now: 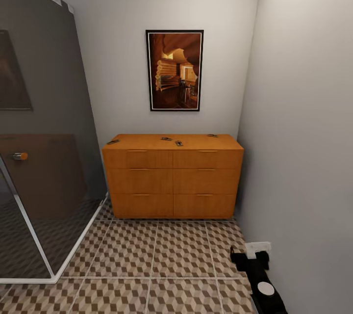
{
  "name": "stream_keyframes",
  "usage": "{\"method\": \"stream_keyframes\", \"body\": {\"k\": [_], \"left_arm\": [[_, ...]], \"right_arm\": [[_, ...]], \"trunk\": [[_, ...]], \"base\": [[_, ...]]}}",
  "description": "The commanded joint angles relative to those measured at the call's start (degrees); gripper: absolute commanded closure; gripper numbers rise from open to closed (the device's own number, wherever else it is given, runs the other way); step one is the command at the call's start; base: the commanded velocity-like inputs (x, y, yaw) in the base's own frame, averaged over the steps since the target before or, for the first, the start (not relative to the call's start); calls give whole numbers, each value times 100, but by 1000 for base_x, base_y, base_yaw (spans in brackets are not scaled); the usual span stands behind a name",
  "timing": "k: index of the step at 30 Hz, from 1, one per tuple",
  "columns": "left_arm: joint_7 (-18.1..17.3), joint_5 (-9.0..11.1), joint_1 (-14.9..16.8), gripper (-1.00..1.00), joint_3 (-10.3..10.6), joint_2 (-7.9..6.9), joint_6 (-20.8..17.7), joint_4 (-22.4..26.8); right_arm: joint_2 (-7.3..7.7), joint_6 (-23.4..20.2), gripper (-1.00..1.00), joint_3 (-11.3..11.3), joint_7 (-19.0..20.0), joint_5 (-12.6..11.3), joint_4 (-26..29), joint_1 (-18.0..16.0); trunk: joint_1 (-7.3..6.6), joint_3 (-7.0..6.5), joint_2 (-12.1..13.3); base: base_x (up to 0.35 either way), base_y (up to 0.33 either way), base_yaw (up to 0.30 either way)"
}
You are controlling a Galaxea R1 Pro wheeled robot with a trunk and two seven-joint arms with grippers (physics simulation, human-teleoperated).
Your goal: Take the four mousetraps from the cabinet in the bathroom and place them on the bathroom floor. Make sure all four end up on the same floor surface, and ensure that at least two of them are either under or directly next to the same bathroom sink.
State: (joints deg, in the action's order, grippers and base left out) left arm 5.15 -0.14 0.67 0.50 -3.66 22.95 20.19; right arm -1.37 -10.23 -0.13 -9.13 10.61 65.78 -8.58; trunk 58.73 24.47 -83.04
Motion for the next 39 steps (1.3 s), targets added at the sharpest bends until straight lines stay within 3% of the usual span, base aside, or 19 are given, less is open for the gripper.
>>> {"method": "stream_keyframes", "body": {"k": [1, 4, 7, 13, 16, 21, 24, 30, 33, 39], "left_arm": [[18, -3, 4, -100, 8, -3, 21, -29], [17, -3, 4, -100, 10, -8, 29, -123], [14, -3, 4, -100, 10, -11, 38, -188], [13, -3, 4, -100, 9, -12, 42, -234], [13, -3, 4, -100, 6, -10, 43, -240], [13, -3, 4, -100, 9, -9, 43, -242], [13, -1, 4, -100, 11, -11, 43, -243], [13, 13, 4, -100, 11, -7, 40, -245], [13, 19, 4, -100, 8, -5, 37, -244], [13, 22, 4, -100, 9, -5, 25, -271]], "right_arm": [[-3, -186, -100, 0, -22, 57, 148, -51], [-8, -715, -100, 8, -51, 56, 540, -326], [-17, -1427, -100, 13, -50, 41, 730, -855], [-25, -2249, -100, 19, -33, 22, 757, -1648], [-59, -2568, -100, 21, -27, 9, 659, -2228], [-154, -2889, -100, 22, 9, 4, 267, -3035], [-249, -3023, -100, 22, 167, 3, -362, -3831], [-335, -3087, -100, 22, 600, 4, -1445, -4983], [-368, -3091, -100, 22, 671, 6, -1601, -5203], [-386, -3087, -100, 21, 723, 3, -1698, -5331]], "trunk": [[0, 7, -4], [0, 7, -4], [0, 7, -4], [0, 7, -4], [0, 7, -4], [0, 7, -4], [0, 7, -4], [0, 7, -4], [0, 7, -4], [0, 7, -4]], "base": [[0, 0, 0], [0, 0, 0], [0, 0, 0], [0, 0, 0], [0, 0, 0], [0, 0, 0], [0, 0, 0], [7, 0, 0], [111, 0, 0], [255, 2, 0]]}}
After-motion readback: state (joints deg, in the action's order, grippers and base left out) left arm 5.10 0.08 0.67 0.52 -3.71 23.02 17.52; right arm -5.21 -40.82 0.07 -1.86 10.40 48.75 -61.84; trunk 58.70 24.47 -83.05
